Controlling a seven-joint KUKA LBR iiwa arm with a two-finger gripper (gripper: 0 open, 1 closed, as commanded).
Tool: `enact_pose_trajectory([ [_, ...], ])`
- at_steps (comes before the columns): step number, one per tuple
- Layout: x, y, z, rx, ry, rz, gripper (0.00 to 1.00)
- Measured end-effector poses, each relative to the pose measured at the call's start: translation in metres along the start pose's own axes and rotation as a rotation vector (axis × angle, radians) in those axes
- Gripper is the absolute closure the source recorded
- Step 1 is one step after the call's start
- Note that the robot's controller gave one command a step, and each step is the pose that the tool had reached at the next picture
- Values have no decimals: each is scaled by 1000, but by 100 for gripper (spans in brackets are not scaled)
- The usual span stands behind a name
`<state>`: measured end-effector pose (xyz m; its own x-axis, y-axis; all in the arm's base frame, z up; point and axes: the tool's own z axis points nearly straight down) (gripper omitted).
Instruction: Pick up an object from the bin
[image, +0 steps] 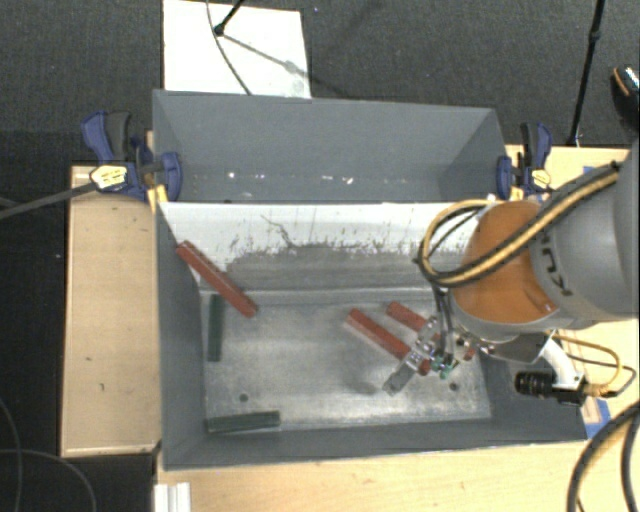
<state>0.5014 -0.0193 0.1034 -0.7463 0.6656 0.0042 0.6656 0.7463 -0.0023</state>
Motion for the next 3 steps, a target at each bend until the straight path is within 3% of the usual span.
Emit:
enact_pose_trajectory([
  [1, 8, 14, 34, -1, 1, 143, 0],
  [2, 9, 13, 34, 0, 1, 142, 0],
  [3, 9, 14, 34, 0, 1, 141, 100],
])
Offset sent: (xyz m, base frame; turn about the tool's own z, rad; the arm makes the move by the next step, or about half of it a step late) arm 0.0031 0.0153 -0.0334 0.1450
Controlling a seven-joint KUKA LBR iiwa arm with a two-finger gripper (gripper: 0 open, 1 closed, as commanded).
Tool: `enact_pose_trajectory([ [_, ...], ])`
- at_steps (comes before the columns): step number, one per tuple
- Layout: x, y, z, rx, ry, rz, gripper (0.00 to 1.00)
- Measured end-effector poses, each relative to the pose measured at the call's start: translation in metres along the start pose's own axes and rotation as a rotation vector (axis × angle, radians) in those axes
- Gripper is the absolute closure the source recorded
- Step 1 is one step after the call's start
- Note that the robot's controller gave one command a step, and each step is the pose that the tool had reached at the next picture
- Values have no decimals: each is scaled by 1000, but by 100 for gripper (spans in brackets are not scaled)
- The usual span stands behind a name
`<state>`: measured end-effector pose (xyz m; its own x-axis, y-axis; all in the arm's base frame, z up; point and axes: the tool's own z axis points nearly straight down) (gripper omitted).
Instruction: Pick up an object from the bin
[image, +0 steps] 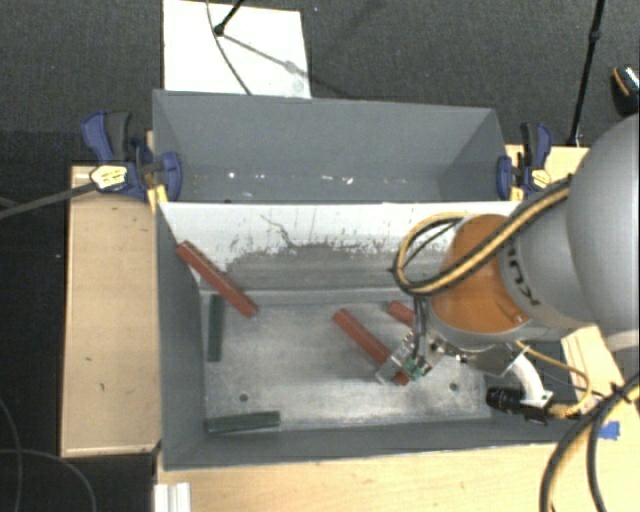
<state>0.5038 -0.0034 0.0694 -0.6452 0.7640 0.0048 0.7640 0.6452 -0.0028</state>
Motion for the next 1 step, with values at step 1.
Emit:
enact_pose_trajectory([
  [1, -1, 1, -66, -8, -9, -4, 100],
])
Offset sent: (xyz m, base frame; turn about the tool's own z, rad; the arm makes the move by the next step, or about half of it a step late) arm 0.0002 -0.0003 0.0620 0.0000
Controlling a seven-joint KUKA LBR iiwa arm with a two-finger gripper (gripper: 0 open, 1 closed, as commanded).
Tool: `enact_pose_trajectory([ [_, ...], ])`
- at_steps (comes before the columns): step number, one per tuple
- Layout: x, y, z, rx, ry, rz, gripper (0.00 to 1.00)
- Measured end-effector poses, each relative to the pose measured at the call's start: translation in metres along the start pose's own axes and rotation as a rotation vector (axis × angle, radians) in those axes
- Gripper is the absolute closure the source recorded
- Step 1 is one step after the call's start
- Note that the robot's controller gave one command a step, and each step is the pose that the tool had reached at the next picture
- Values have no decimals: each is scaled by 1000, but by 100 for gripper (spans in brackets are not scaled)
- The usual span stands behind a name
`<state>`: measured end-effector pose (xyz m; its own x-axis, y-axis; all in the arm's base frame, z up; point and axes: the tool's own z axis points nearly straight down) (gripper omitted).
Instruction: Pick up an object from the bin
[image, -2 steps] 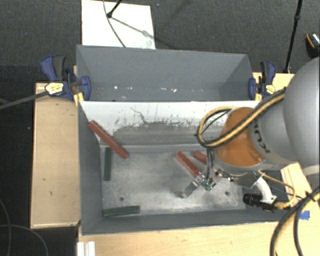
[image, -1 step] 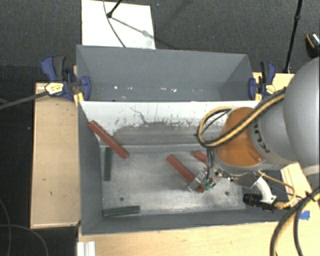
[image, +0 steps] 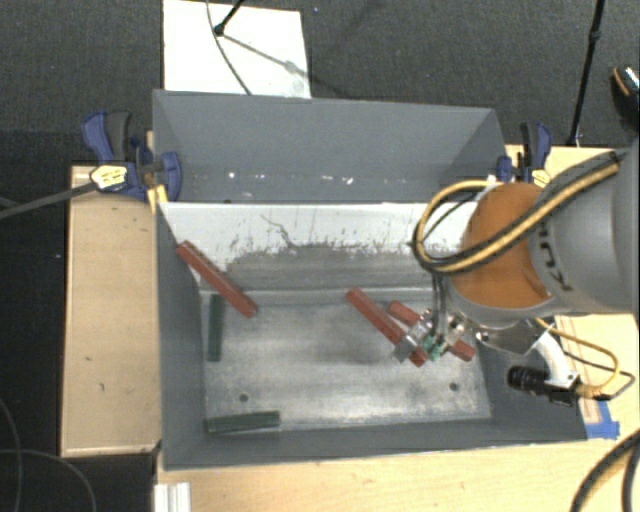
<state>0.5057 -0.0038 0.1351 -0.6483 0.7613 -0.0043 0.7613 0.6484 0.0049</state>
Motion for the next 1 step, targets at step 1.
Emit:
enact_pose_trajectory([
  [1, -2, 1, -64, -1, -1, -5, 100],
])
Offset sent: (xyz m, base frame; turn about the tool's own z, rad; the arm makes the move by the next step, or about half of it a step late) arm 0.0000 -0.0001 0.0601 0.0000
